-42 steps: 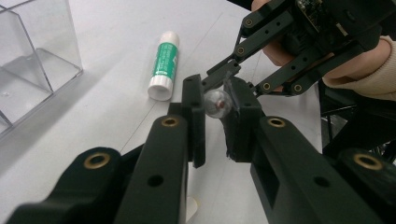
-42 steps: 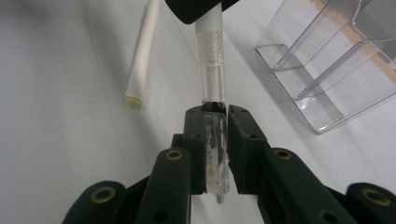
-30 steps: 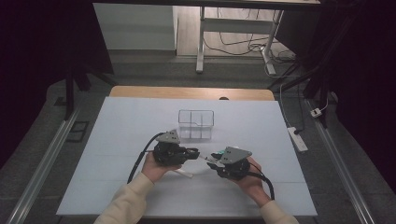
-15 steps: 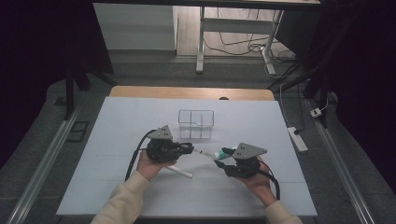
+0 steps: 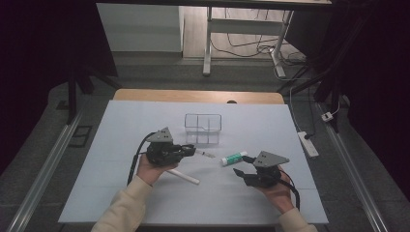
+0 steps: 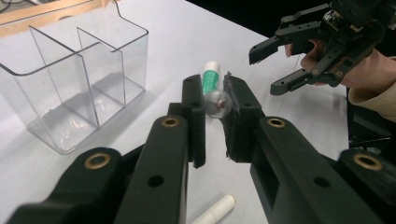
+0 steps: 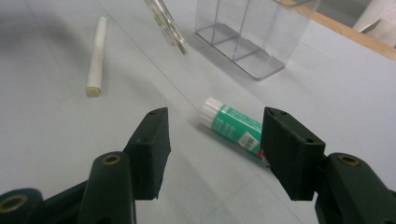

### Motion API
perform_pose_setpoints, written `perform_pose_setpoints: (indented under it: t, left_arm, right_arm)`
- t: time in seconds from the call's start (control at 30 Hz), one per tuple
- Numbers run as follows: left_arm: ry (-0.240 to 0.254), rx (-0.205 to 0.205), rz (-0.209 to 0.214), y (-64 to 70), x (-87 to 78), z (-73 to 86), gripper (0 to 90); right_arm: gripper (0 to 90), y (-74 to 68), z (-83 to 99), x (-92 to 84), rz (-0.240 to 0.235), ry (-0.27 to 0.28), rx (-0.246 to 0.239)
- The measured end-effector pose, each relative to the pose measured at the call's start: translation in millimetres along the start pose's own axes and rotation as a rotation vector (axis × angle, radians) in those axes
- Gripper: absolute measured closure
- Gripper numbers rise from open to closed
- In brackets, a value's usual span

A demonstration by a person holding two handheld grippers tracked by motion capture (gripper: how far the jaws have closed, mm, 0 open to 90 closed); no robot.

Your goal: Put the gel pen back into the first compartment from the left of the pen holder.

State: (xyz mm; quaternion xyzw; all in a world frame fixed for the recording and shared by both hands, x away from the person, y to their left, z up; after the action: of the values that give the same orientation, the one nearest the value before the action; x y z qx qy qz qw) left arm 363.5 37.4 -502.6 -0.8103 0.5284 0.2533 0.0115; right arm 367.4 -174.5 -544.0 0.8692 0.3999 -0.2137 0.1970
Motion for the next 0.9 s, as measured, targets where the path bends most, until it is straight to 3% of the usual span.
perform_pose_setpoints:
  t: [0.37, 0.7, 0.9]
  left_arm:
    - [0.021, -0.007, -0.013, -4.0, -9.6, -2.5, 79.9]
    - [0.038, -0.009, -0.018, -6.1, -16.6, -7.0, 79.8]
    - [0.043, 0.01, -0.037, -5.6, -24.9, -13.8, 79.8]
  right_arm:
    - [40.2, 11.9, 13.5, -7.8, 0.029, -0.015, 0.028]
    - [39.4, 14.3, 17.2, -6.3, 0.043, -0.034, 0.015]
    - [39.1, 17.9, 17.9, -7.7, 0.059, -0.039, 0.012]
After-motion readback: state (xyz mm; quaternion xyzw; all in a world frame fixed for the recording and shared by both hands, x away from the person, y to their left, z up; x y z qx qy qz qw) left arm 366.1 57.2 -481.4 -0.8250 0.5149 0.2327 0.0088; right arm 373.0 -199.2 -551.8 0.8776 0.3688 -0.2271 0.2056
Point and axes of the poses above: each handheld gripper's, and its own axes: x roughly forward along the jaws, z roughly out of its underside, y roughly to its right, the point moved 10 cm from there along x, roughly forward along the jaws, and after that the axes turned 5 degrees about z, right-handed, at the moved point
